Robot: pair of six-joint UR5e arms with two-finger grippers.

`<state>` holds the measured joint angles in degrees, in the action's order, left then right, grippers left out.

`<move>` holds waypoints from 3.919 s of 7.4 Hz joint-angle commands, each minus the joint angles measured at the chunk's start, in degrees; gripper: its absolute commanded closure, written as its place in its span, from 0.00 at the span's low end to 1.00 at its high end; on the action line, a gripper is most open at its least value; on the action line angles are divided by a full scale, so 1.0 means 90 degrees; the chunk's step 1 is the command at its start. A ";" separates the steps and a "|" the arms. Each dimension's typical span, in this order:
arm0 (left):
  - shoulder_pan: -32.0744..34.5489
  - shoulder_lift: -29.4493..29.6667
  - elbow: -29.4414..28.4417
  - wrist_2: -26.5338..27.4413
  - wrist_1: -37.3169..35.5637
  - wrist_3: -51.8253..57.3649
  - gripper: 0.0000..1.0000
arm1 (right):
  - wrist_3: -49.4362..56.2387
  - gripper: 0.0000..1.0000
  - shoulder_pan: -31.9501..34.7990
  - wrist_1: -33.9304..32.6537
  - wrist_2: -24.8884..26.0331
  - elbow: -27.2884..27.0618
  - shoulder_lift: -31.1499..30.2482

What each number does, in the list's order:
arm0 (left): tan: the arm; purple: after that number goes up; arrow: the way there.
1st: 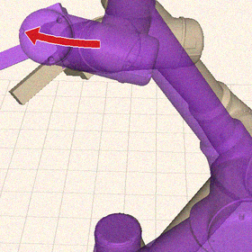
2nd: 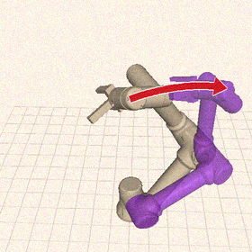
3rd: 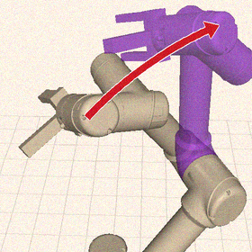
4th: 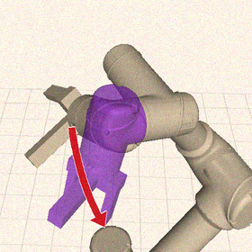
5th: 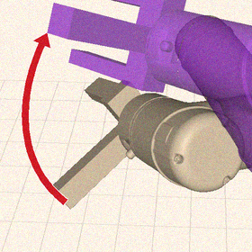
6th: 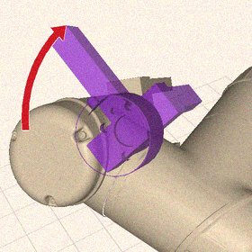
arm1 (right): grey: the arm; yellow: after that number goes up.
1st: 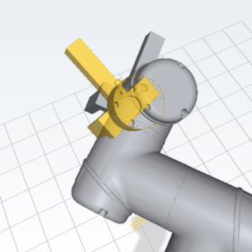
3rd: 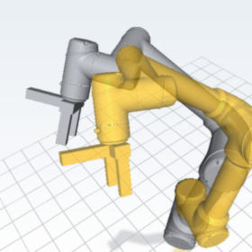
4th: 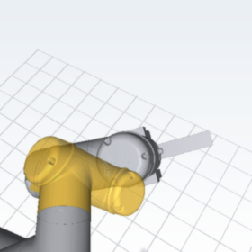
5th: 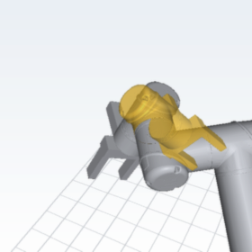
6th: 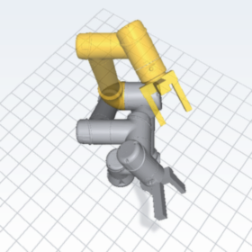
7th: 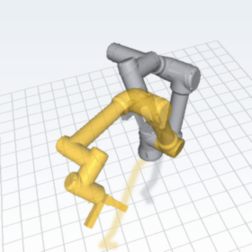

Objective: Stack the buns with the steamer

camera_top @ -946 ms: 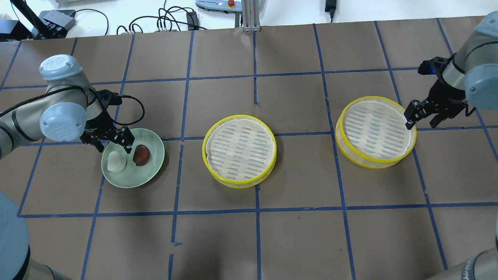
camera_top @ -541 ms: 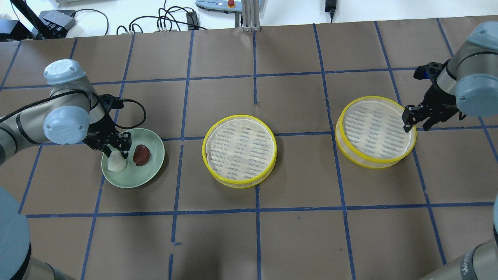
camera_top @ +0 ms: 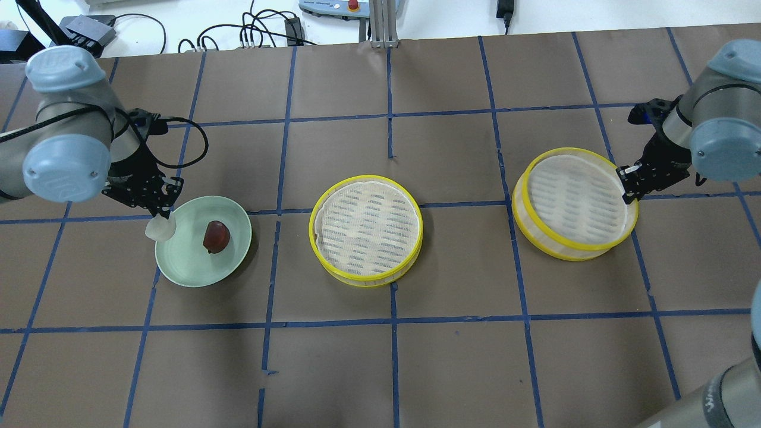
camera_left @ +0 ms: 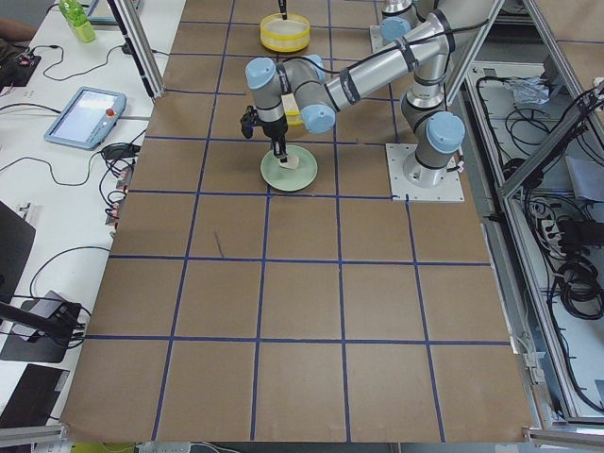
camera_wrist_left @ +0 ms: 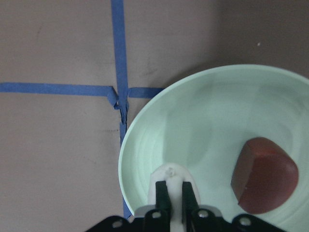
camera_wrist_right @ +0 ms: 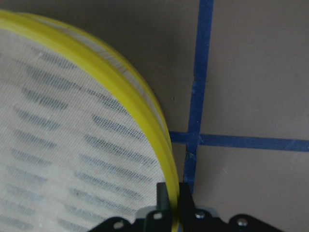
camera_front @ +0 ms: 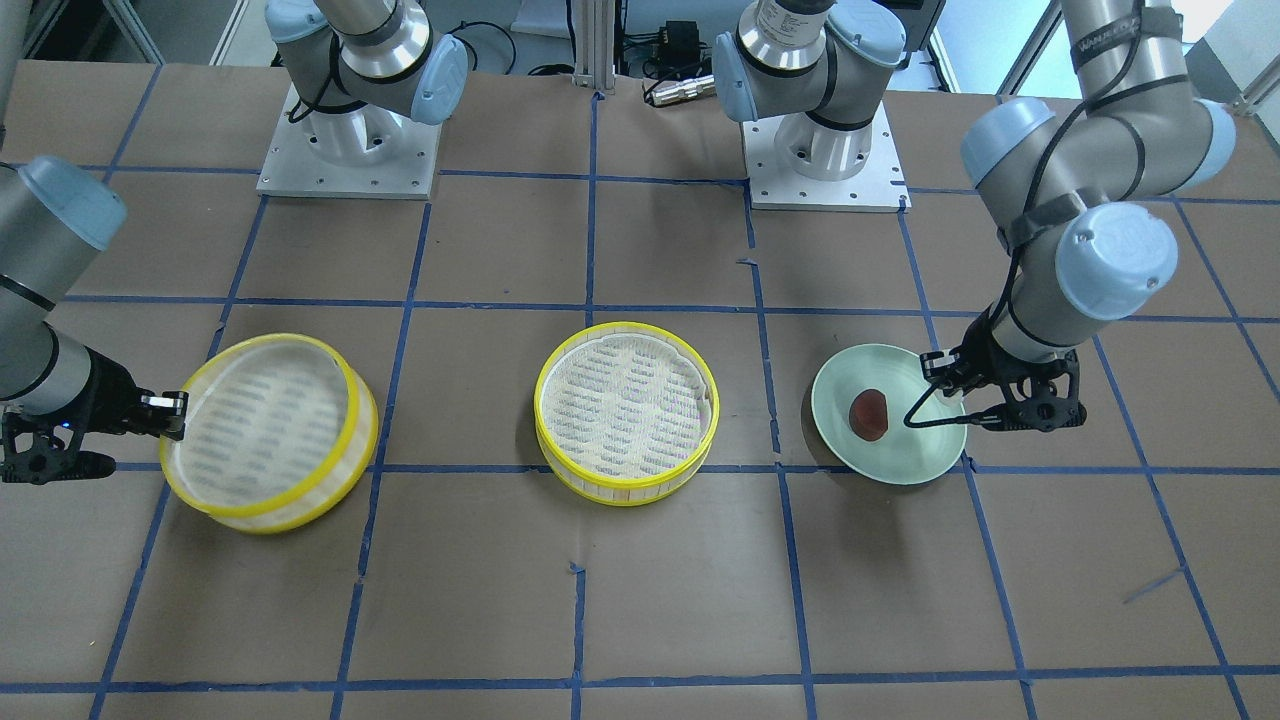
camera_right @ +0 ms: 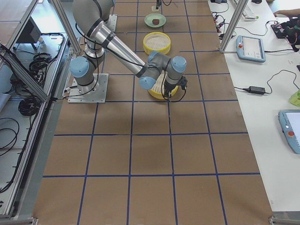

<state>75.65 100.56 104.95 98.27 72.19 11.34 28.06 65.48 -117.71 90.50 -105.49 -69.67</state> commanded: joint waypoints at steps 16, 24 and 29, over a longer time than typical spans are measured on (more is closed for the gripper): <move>0.1425 0.0245 -0.0208 -0.1036 -0.0631 -0.1208 0.00 | -0.4356 0.92 0.3641 0.1282 -0.0349 0.0588 -0.0775; 0.0492 0.0954 0.0673 -0.0081 -0.1348 -0.0059 0.21 | -0.6027 0.91 0.4853 0.0550 -0.0085 0.0588 -0.0335; 0.0501 0.0451 0.0665 -0.0148 -0.1791 -0.0059 0.92 | -0.6067 0.76 0.4922 0.0550 -0.0173 0.0579 -0.0257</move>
<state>80.16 107.34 112.41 97.17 55.90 10.66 -26.47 109.57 -112.77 88.95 -100.29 -72.12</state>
